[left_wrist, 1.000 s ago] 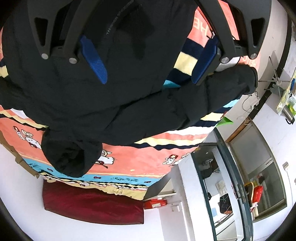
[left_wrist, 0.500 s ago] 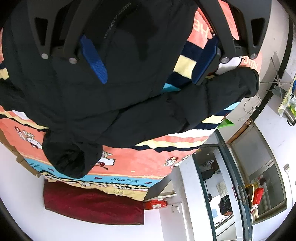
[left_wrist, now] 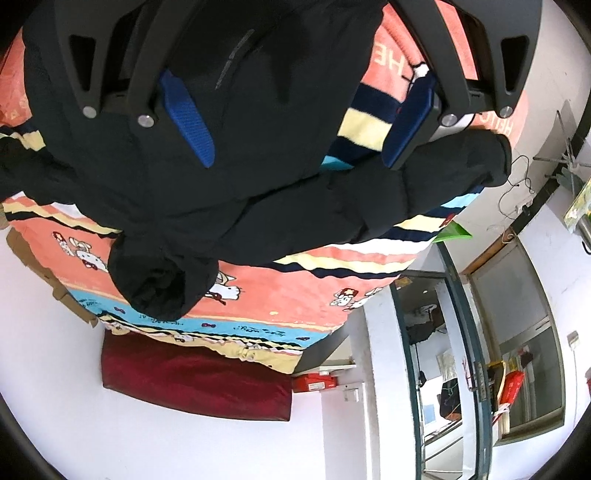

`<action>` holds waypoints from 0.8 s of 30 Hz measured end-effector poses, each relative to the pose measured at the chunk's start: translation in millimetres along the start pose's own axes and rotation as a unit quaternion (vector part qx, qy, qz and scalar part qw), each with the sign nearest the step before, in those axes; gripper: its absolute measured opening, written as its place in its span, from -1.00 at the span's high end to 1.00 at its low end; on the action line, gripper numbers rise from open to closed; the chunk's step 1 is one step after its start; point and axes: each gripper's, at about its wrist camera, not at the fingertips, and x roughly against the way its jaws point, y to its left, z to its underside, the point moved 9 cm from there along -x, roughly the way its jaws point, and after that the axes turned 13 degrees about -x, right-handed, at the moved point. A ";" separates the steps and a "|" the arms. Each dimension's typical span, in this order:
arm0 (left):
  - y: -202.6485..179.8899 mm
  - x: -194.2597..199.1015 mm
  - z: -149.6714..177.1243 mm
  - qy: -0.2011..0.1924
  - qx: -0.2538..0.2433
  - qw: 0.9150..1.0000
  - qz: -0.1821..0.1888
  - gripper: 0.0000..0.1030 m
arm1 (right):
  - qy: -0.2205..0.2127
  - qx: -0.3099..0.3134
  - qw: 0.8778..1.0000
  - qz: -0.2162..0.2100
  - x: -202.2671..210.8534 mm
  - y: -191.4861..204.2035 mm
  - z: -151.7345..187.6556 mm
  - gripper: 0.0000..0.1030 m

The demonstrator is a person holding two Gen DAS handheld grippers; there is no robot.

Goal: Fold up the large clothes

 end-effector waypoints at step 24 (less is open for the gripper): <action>43.8 7.3 55.0 0.022 0.042 0.999 0.025 -0.80 | 0.082 0.194 0.968 -0.137 -7.1 305.1 186.8 0.79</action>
